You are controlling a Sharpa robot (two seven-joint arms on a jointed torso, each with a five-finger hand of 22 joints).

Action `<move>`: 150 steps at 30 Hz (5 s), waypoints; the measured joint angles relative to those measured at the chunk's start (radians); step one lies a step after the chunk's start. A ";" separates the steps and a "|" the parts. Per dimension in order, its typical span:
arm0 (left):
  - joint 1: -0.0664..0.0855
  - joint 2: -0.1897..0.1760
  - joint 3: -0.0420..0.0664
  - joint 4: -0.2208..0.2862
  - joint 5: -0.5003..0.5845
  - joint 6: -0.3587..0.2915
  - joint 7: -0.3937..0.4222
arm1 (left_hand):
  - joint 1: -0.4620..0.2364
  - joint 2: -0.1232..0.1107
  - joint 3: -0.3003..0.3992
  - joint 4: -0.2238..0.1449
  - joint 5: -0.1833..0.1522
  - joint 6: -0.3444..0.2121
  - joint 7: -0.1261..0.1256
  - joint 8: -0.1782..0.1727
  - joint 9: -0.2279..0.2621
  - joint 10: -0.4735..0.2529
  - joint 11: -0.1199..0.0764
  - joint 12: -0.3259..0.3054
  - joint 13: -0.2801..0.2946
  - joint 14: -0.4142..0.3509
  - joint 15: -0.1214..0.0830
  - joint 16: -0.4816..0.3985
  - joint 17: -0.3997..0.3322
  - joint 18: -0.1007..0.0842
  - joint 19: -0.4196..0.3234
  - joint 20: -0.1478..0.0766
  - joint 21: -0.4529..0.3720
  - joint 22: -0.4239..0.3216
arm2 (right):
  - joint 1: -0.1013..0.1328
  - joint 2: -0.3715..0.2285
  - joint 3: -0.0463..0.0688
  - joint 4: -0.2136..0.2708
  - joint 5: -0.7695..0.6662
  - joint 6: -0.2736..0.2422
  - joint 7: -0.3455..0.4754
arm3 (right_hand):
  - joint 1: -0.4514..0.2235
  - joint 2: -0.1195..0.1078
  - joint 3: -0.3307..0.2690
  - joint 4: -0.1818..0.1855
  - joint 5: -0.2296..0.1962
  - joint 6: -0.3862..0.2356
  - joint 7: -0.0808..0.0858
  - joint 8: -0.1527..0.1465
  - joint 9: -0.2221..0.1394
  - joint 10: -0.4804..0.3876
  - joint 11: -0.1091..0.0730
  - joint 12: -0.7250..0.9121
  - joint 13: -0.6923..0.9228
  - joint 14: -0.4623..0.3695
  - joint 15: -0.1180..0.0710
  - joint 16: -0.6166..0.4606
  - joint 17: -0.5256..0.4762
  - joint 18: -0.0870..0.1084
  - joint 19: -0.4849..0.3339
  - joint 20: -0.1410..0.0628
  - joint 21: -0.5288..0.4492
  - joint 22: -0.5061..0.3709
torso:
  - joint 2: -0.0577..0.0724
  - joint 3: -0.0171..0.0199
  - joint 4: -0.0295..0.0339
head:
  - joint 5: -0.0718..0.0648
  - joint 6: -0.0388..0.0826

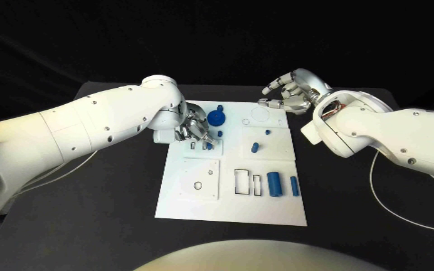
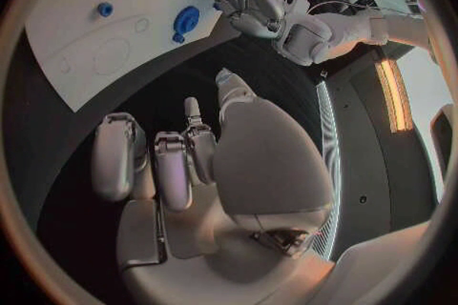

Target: Assemble the parts on the task board

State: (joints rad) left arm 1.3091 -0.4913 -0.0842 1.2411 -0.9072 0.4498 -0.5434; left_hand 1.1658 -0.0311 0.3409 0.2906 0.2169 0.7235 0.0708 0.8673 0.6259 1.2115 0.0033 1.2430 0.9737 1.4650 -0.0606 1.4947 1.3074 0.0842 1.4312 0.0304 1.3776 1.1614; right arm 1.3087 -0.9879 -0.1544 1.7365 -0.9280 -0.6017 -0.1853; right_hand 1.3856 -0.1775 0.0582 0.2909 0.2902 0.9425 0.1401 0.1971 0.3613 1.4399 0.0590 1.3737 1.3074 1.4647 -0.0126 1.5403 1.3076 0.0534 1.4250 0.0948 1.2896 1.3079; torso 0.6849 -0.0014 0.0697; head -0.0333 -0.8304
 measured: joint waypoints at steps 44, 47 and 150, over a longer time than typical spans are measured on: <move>-0.017 -0.144 0.005 0.160 0.050 -0.177 0.022 | 0.017 -0.112 0.344 -0.005 0.019 -0.018 0.002 0.039 0.096 0.019 -0.011 -0.003 -0.011 0.004 -0.004 0.004 0.000 0.000 0.000 0.000 0.008 0.013 | -0.002 -0.005 -0.001 0.000 -0.003 0.011 -0.006 | -0.005 0.005 0.000 0.000 0.000 0.003 -0.003 0.004 0.001 0.000 0.000 0.000 0.000 0.000 0.000 0.000 0.000 0.000 0.000 0.000 0.000 0.000 | -0.002 0.0023 0.0030 | 0.008 0.003; -0.028 -0.157 0.004 0.175 0.041 -0.213 0.029 | 0.010 -0.119 0.347 -0.002 0.025 -0.007 -0.003 0.043 0.098 0.030 -0.013 0.003 -0.003 0.000 -0.007 0.004 0.000 0.000 0.000 0.000 0.008 0.013 | -0.002 -0.006 -0.001 0.000 -0.003 0.011 -0.006 | -0.005 0.005 0.000 0.000 0.000 0.003 -0.003 0.004 0.001 0.000 0.000 0.000 0.000 0.000 0.000 0.000 0.001 0.000 0.000 0.000 0.000 -0.001 | -0.003 0.0016 0.0035 | 0.008 0.002; -0.071 -0.108 0.004 0.143 -0.117 -0.257 0.027 | -0.194 -0.134 0.365 -0.126 0.135 0.080 -0.040 0.029 0.110 0.086 -0.039 0.023 0.041 0.000 -0.029 0.004 0.001 0.000 0.011 -0.011 0.008 0.023 | -0.010 -0.006 -0.002 -0.005 -0.011 0.014 -0.007 | -0.009 0.009 -0.006 0.000 0.000 0.003 -0.003 0.004 0.002 -0.004 -0.004 -0.004 0.000 0.000 0.000 -0.004 0.000 0.000 -0.004 -0.004 -0.008 -0.001 | -0.003 0.0012 0.0039 | 0.005 -0.011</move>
State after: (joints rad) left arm 1.2382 -0.5996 -0.0799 1.3845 -1.0240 0.1930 -0.5164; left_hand 0.9718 -0.1651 0.7060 0.1642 0.3519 0.8039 0.0310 0.8966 0.7364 1.2978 -0.0355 1.2658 1.0144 1.4651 -0.0894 1.4985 1.3080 0.0843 1.4419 0.0197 1.3853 1.1845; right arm 1.2989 -0.9938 -0.1563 1.7316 -0.9386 -0.5882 -0.1918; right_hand 1.3763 -0.1682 0.0527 0.2910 0.2902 0.9453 0.1373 0.2011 0.3631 1.4364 0.0555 1.3698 1.3073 1.4647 -0.0126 1.5364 1.3080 0.0535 1.4213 0.0911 1.2818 1.3074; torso 0.6816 -0.0002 0.0736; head -0.0288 -0.8410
